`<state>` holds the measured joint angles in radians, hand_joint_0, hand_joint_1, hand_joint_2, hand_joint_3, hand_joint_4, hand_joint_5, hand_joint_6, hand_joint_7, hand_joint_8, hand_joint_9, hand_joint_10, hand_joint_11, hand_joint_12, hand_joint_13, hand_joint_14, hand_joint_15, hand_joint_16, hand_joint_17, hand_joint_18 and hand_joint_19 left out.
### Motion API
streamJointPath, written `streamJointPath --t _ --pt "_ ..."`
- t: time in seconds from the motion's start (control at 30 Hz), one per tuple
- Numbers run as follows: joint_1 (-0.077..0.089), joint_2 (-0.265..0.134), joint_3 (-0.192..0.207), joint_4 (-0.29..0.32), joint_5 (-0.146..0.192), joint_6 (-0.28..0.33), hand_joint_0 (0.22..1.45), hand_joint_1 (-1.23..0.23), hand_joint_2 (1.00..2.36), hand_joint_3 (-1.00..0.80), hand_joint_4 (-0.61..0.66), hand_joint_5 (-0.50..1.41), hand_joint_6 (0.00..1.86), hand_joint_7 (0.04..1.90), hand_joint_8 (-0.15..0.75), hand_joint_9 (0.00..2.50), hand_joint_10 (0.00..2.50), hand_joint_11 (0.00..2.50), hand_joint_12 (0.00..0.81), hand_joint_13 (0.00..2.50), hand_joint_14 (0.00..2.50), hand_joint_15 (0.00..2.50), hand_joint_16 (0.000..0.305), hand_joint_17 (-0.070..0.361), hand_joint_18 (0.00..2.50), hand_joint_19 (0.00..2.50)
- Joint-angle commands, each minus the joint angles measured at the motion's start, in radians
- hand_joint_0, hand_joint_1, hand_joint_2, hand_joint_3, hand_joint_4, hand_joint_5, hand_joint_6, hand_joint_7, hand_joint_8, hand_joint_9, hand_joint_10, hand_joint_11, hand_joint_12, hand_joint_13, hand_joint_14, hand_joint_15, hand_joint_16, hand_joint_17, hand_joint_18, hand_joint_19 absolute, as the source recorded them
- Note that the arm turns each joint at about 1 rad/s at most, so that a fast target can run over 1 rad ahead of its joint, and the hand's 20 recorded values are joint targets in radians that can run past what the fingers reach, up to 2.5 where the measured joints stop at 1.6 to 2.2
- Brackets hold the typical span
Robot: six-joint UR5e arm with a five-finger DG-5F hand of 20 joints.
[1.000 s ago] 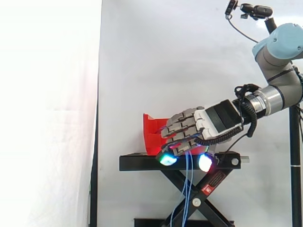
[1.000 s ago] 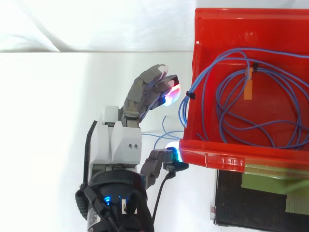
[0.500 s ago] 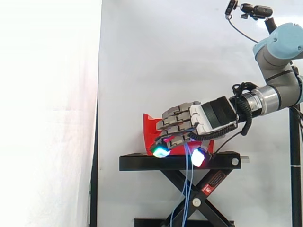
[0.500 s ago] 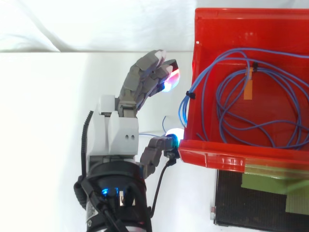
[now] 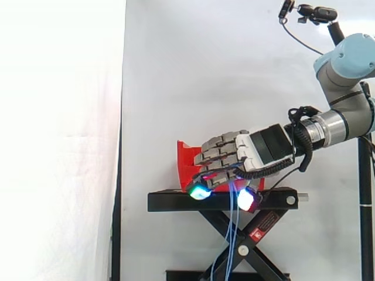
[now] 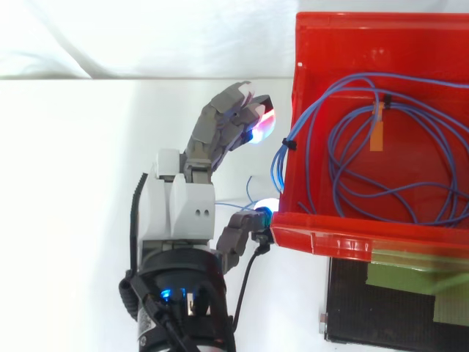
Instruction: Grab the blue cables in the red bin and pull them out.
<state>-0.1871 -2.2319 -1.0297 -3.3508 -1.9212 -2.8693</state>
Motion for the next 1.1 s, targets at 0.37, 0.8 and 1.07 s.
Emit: streamJointPath --t 0.37,0.8,1.07 --pt "-0.006 0.000 -0.001 -0.003 -0.002 -0.020 0.78 -0.84 1.00 -1.00 0.29 0.61 0.01 0.60 0.247 0.67 0.02 0.42 0.322 0.53 0.01 0.38 0.042 0.094 0.37 0.51" --pt "-0.006 0.000 -0.003 -0.033 -0.002 -0.020 0.69 -0.94 1.00 -1.00 0.30 0.65 0.00 0.68 0.257 0.68 0.02 0.44 0.340 0.58 0.02 0.42 0.046 0.102 0.42 0.54" --pt "-0.006 0.000 -0.003 -0.042 -0.002 -0.046 0.69 -0.96 1.00 -1.00 0.28 0.68 0.00 0.69 0.260 0.70 0.02 0.46 0.336 0.61 0.02 0.42 0.045 0.101 0.44 0.55"
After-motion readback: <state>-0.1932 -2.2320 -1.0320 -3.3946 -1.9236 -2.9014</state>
